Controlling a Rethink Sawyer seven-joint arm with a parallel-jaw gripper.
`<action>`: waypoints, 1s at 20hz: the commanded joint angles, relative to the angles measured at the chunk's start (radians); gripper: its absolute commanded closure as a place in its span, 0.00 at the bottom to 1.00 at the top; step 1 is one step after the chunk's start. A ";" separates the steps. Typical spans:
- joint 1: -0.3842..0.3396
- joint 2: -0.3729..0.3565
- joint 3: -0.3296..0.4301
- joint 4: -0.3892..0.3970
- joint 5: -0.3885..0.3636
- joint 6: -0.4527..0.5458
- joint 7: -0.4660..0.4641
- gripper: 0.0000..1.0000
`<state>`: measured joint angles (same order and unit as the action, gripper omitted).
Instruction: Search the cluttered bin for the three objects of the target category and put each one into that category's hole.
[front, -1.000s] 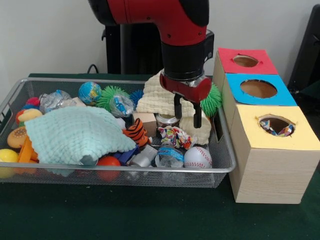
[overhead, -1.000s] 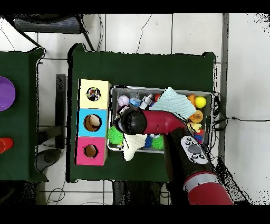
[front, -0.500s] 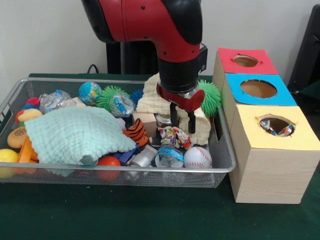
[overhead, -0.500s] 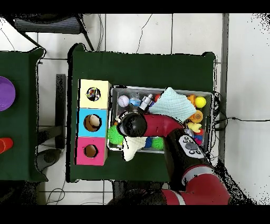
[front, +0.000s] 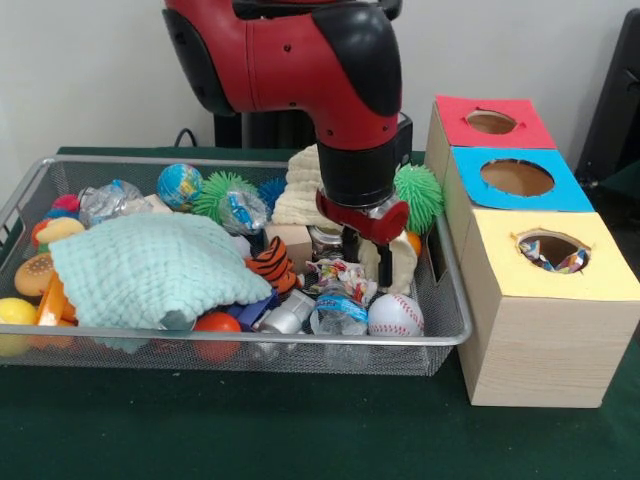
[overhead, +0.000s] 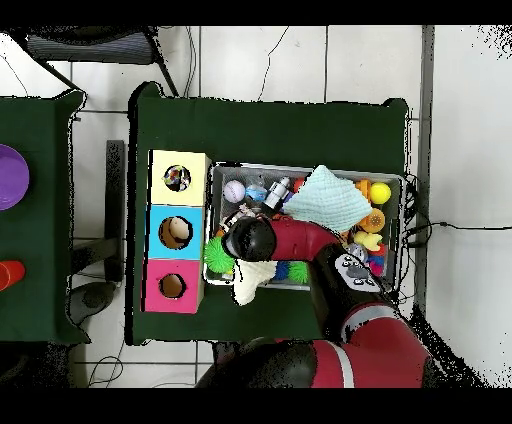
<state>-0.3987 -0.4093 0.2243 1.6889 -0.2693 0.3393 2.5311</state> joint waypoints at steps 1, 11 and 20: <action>-0.032 0.097 -0.001 -0.107 -0.049 -0.075 -0.024 0.00; -0.081 -0.088 0.041 0.035 0.028 0.091 -0.026 0.00; -0.114 -0.149 0.104 0.112 0.100 0.152 -0.007 0.00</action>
<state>-0.4875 -0.5103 0.2283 1.7304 -0.2305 0.3725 2.5311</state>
